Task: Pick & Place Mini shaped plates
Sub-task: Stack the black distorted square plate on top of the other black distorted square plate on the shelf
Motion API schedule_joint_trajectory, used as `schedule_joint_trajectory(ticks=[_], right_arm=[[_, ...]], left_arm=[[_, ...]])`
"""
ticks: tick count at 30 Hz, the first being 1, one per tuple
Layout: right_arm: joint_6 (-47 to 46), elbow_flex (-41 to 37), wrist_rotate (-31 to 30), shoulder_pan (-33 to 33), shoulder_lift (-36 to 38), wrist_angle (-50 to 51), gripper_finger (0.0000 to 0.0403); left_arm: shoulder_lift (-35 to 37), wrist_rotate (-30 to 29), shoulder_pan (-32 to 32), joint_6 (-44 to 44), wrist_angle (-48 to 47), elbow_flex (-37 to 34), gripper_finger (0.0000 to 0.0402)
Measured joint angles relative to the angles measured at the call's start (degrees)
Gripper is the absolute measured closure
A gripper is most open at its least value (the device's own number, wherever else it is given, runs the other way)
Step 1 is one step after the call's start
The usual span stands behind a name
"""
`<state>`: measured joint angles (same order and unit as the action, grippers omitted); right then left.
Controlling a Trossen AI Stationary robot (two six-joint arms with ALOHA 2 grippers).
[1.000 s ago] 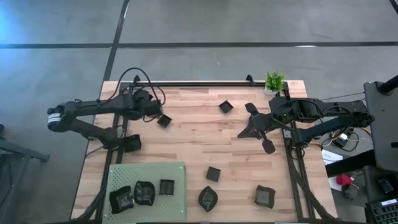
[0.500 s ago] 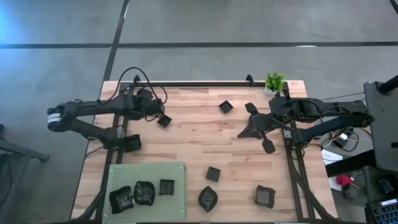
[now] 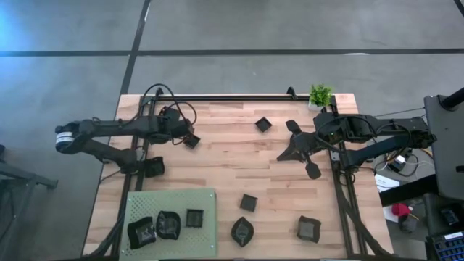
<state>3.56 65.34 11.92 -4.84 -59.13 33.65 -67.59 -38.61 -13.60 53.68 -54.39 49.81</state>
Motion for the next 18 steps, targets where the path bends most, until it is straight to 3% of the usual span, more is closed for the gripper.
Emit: schedule_joint_trajectory(ticks=[18], right_arm=[[1.55, 0.00, -0.07, 0.02, 0.00, -0.02, 0.0394]], left_arm=[[0.00, 1.73, -12.25, -6.90, 14.82, -10.21, 0.0291]])
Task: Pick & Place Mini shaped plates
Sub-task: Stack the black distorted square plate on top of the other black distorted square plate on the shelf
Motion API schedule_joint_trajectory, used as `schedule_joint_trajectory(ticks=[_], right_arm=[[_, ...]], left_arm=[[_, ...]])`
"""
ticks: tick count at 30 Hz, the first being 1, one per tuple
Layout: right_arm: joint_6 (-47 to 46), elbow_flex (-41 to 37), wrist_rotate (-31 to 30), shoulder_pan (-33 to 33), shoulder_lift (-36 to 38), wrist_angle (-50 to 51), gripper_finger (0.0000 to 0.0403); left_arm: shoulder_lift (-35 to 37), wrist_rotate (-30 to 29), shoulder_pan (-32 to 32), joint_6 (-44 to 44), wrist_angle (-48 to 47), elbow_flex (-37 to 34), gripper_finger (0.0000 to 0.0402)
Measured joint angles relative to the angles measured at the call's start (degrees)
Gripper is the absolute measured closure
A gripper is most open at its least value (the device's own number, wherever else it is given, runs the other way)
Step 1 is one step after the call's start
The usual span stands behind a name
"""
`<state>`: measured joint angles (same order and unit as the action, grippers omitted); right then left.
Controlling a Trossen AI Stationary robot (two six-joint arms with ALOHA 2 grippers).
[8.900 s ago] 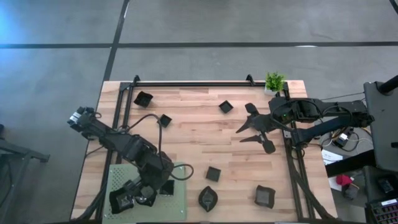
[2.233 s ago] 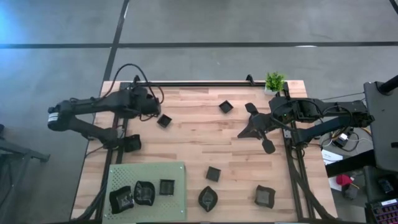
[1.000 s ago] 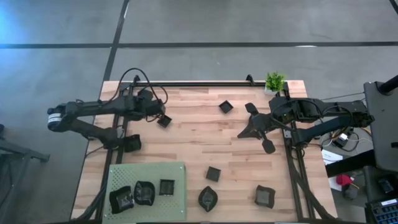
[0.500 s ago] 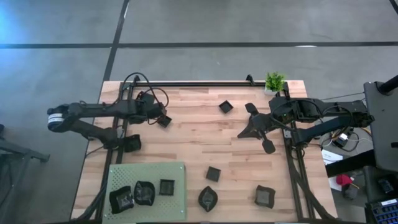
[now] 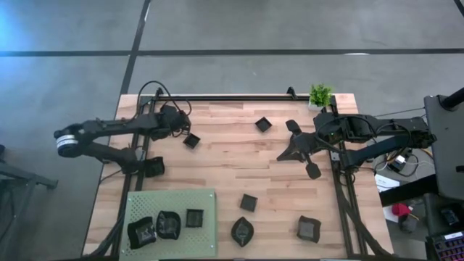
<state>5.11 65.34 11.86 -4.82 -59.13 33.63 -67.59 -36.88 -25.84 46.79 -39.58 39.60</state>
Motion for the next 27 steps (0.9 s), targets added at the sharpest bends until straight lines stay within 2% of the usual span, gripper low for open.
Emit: schedule_joint_trajectory(ticks=[7, 18, 27], right_arm=[[-0.14, 0.00, 0.00, 0.00, 0.00, 0.02, 0.0394], [-0.18, 0.00, 0.00, 0.00, 0.00, 0.02, 0.0394], [-0.61, 0.00, 0.00, 0.00, 0.00, 0.02, 0.0394]], left_arm=[[0.00, 0.15, -2.31, -5.38, 11.59, -5.88, 0.0291], [-0.66, 0.00, -4.59, -5.86, 18.67, -11.37, 0.0291], [-1.13, -1.59, -5.67, -7.69, 20.76, -11.85, 0.0291]])
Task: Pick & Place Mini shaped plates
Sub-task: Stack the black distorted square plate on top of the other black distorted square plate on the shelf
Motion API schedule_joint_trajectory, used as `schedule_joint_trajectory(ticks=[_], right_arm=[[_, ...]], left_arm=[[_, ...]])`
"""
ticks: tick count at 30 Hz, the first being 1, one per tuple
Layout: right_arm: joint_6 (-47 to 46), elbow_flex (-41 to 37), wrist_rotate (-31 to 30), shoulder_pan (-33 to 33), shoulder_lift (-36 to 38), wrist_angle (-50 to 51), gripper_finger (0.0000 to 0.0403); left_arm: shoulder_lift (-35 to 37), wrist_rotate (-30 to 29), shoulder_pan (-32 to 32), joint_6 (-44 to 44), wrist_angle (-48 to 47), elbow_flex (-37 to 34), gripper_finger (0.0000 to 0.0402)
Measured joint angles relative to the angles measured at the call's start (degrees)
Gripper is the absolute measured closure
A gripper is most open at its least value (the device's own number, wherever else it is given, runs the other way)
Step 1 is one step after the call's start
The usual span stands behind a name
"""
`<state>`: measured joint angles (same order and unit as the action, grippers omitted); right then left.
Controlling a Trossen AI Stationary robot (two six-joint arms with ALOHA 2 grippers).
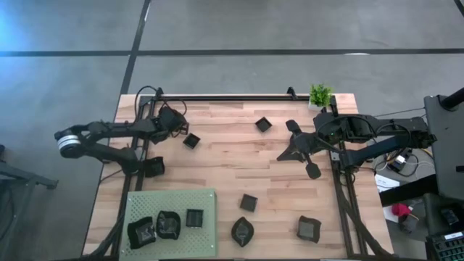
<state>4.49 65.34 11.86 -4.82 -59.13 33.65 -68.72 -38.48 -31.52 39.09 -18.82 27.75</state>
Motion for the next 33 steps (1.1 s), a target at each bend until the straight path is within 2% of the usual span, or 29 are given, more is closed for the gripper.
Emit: schedule_joint_trajectory(ticks=[21, 25, 30, 33], right_arm=[[0.10, 0.00, 0.00, 0.00, 0.00, 0.01, 0.0394], [0.18, 0.00, 0.00, 0.00, 0.00, -0.01, 0.0394], [0.11, 0.00, 0.00, 0.00, 0.00, 0.00, 0.0394], [0.02, 0.00, 0.00, 0.00, 0.00, 0.00, 0.0394]], left_arm=[[-9.88, -0.47, -1.93, -1.74, 4.79, 0.02, 0.0293], [-10.15, -0.46, -2.02, -2.06, 4.75, 0.02, 0.0323], [-10.15, -0.38, -2.02, -4.25, 4.73, 0.02, 0.0390], [-10.15, -0.03, -2.02, -4.93, 4.73, 0.02, 0.0397]])
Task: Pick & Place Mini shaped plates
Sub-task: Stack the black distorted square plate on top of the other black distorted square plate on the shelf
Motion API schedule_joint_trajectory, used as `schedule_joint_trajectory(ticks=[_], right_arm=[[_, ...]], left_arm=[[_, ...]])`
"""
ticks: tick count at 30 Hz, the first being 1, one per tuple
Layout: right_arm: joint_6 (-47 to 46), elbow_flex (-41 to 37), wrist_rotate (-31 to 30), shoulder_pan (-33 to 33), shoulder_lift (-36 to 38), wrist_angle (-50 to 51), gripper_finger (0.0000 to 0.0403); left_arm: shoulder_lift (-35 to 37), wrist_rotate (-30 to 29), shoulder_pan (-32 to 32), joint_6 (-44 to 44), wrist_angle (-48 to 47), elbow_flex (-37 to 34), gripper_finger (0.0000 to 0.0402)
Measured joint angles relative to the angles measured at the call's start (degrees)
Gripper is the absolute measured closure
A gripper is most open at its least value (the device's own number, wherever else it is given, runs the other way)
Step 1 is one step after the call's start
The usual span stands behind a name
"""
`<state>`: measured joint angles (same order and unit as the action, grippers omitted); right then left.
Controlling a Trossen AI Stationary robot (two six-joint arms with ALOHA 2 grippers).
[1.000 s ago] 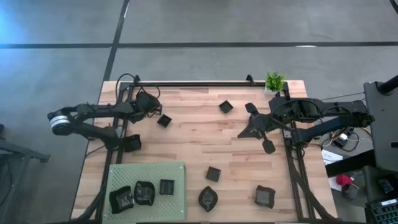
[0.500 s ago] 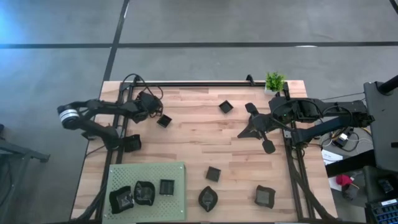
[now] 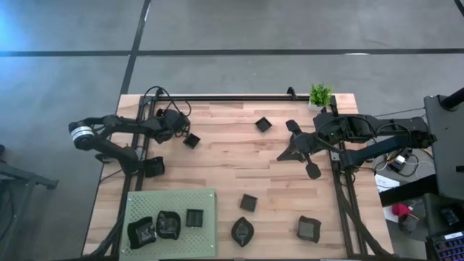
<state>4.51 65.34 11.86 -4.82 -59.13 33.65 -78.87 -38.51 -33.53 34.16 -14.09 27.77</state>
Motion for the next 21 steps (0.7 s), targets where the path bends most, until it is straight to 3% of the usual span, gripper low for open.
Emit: schedule_joint_trajectory(ticks=[11, 21], right_arm=[[-0.02, 0.00, 0.00, -0.02, 0.00, 0.01, 0.0394], [0.61, 0.00, 0.00, -0.02, 0.00, 0.00, 0.0394]], left_arm=[[3.66, 3.43, 1.06, -2.22, -3.42, 2.18, 0.0401], [13.15, 3.18, 8.51, -3.92, -14.40, 8.34, 0.0401]])
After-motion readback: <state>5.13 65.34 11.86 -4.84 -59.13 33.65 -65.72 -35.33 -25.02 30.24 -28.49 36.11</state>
